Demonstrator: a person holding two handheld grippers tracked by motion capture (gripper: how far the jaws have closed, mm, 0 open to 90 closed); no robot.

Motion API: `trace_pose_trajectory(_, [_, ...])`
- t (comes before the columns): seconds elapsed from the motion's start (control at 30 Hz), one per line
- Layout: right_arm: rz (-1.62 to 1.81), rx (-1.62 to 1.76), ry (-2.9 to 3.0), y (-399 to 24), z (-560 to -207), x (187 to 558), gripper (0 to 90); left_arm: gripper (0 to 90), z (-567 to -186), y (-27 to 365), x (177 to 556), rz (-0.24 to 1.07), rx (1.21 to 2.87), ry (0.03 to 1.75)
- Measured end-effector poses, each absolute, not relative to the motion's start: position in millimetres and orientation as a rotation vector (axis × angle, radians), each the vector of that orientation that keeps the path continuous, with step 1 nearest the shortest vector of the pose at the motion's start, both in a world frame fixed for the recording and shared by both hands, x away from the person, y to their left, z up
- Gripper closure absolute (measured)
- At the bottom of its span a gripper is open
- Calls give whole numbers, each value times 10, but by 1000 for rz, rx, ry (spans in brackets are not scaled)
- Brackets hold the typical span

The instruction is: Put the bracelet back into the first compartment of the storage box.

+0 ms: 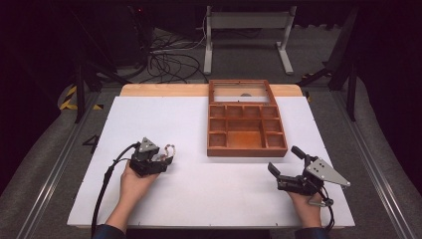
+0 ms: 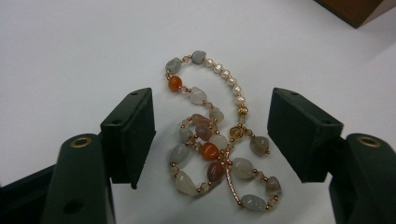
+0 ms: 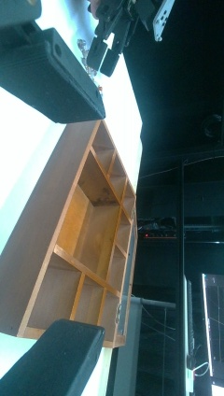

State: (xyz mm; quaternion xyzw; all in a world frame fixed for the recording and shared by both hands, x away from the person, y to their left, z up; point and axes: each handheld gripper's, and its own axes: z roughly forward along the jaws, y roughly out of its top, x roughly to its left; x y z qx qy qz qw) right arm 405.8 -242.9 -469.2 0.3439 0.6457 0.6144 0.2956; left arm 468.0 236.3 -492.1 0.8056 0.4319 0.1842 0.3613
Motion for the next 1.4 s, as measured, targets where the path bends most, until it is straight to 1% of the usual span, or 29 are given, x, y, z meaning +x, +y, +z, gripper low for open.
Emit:
trace_pose_trajectory(0.1, [1632, 914, 1717, -2433, -4691, 4059, 4, 377, -4939, 2328, 4706, 472, 2118, 1113])
trace_pose_trajectory(0.33, [1626, 917, 1715, -2440, -4691, 4059, 5, 446, -4939, 2299, 4681, 490, 2115, 1136])
trace_pose_trajectory(0.53, [1630, 921, 1708, -2454, -4683, 4048, 5, 615, -4943, 2249, 4607, 503, 2111, 1129])
trace_pose_trajectory(0.67, [1634, 918, 1705, -2456, -4681, 4042, 6, 710, -4937, 2267, 4603, 467, 2110, 1127])
trace_pose_trajectory(0.73, [1635, 917, 1705, -2456, -4682, 4043, 6, 788, -4932, 2281, 4597, 452, 2112, 1118])
trace_pose_trajectory(0.9, [1632, 920, 1712, -2450, -4684, 4044, 9, 808, -4937, 2312, 4600, 426, 2105, 1091])
trace_pose_trajectory(1.0, [1630, 919, 1712, -2448, -4683, 4046, 10, 826, -4927, 2358, 4600, 390, 2080, 1066])
trace_pose_trajectory(1.27, [1634, 914, 1689, -2470, -4672, 4033, 11, 829, -4796, 2392, 4538, 408, 1992, 1022])
trace_pose_trajectory(1.3, [1639, 916, 1687, -2468, -4670, 4031, 11, 829, -4773, 2408, 4530, 427, 1989, 1017])
trace_pose_trajectory(1.4, [1643, 913, 1688, -2462, -4670, 4029, 11, 830, -4715, 2428, 4498, 417, 1957, 1007])
